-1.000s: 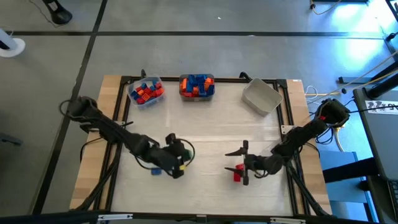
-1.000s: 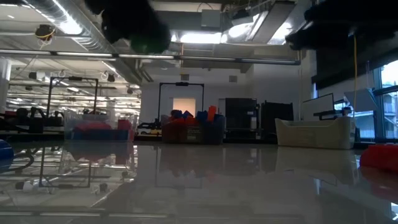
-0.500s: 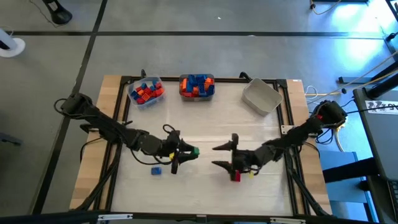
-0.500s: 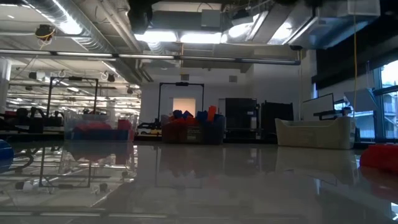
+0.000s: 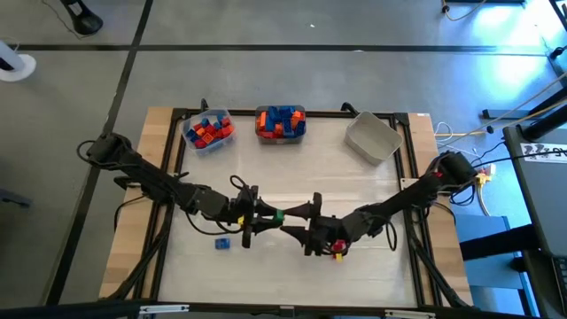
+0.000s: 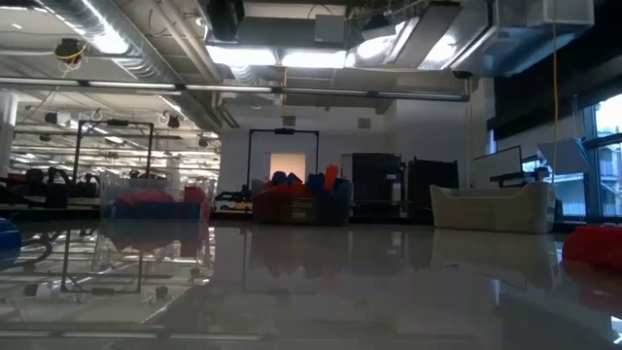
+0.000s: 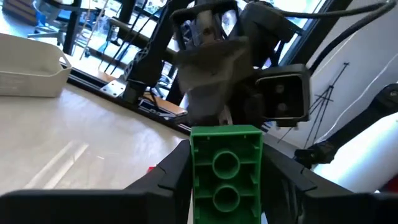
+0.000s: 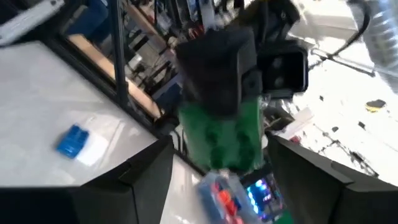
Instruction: Sort blocks by size
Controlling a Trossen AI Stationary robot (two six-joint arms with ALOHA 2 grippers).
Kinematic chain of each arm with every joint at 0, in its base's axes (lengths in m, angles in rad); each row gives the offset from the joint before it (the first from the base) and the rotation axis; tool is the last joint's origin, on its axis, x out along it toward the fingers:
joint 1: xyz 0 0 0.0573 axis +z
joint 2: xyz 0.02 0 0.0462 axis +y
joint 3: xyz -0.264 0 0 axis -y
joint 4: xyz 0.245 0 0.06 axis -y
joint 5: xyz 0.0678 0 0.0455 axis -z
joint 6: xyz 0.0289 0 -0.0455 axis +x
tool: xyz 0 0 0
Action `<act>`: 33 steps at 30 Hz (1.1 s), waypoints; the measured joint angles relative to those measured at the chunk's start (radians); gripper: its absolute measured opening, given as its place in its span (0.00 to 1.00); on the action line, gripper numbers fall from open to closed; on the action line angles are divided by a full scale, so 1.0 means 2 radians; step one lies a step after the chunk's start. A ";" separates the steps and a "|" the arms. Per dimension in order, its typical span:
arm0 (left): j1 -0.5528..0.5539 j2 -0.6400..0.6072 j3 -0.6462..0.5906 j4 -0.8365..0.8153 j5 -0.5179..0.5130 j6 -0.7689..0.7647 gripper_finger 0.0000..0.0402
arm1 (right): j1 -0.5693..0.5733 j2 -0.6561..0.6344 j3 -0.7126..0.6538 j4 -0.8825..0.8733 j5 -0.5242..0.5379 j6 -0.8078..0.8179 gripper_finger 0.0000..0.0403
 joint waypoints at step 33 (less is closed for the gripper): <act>0.000 0.000 0.000 0.001 0.001 -0.008 0.35 | -0.028 0.039 0.048 0.001 -0.041 -0.038 0.51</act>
